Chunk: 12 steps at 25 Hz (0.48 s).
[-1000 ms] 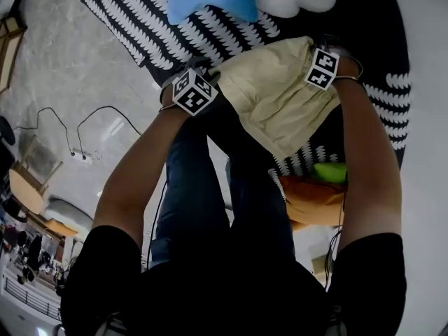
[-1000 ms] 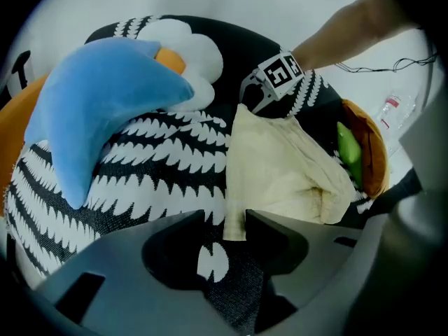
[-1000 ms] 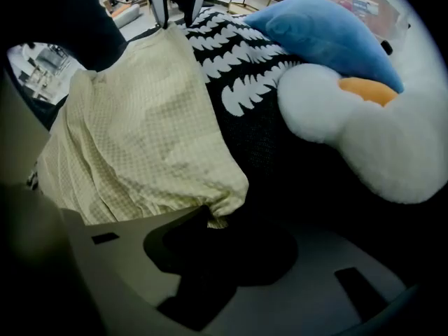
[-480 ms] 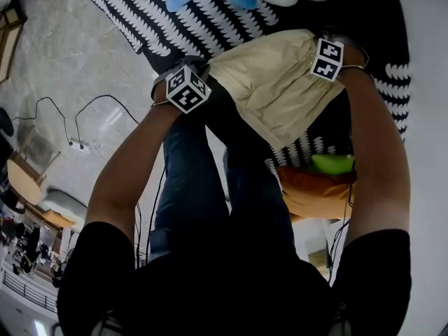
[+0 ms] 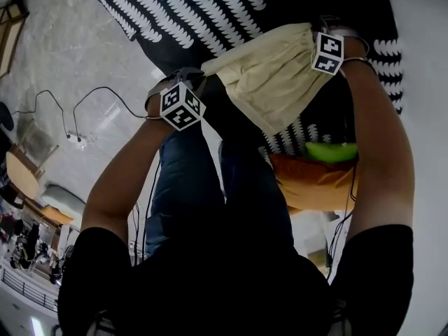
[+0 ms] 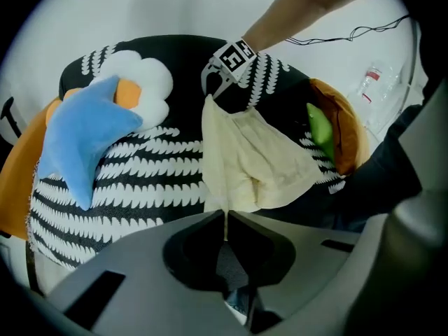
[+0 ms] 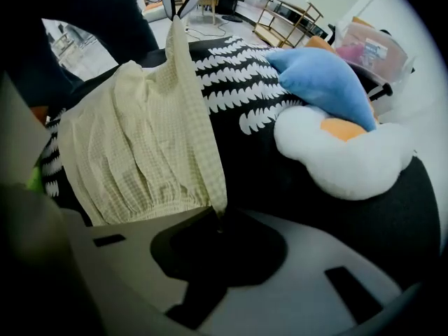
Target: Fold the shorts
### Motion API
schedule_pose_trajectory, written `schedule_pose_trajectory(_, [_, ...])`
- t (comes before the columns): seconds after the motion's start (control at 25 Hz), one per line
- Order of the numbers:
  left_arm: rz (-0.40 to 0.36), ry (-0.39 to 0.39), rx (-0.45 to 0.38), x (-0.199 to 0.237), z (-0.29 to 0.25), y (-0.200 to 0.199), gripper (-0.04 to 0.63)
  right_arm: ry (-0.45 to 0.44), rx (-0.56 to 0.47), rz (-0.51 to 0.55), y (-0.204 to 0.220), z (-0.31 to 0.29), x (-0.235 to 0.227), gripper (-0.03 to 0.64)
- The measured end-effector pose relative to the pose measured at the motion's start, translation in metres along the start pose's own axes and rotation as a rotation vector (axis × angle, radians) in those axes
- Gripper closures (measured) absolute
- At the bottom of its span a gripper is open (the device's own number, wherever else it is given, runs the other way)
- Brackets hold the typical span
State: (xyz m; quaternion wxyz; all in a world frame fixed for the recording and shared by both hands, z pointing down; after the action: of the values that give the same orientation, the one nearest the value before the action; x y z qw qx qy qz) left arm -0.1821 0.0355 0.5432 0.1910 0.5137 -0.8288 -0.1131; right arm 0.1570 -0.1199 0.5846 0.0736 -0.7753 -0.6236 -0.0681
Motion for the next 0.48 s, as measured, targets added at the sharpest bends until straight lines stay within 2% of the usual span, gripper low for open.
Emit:
schedule_pose_trajectory(0.12, [-0.04, 0.034, -0.003, -0.032, 0.004, -0.014, 0.565, 0.054, -0.003, 0.014, 0.01, 0.015, 0.008, 0.575])
schedule_pose_trajectory(0.48, [-0.084, 0.147, -0.017, -0.106, -0.008, -0.039, 0.565, 0.069, 0.014, 0.056, 0.028, 0.032, 0.044, 0.575])
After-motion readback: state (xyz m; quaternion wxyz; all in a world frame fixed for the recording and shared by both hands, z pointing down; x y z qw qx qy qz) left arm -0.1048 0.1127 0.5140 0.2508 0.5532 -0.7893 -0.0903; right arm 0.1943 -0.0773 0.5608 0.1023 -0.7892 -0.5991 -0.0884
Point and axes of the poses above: the fingertips, and each gripper's own axes: z backward along the fingers, x to its left, y out of its underside, the point moved 10 cm from there along z, backward along the fingers, and after that the axes turned 1 degree about -x, right-handed, at the moved point
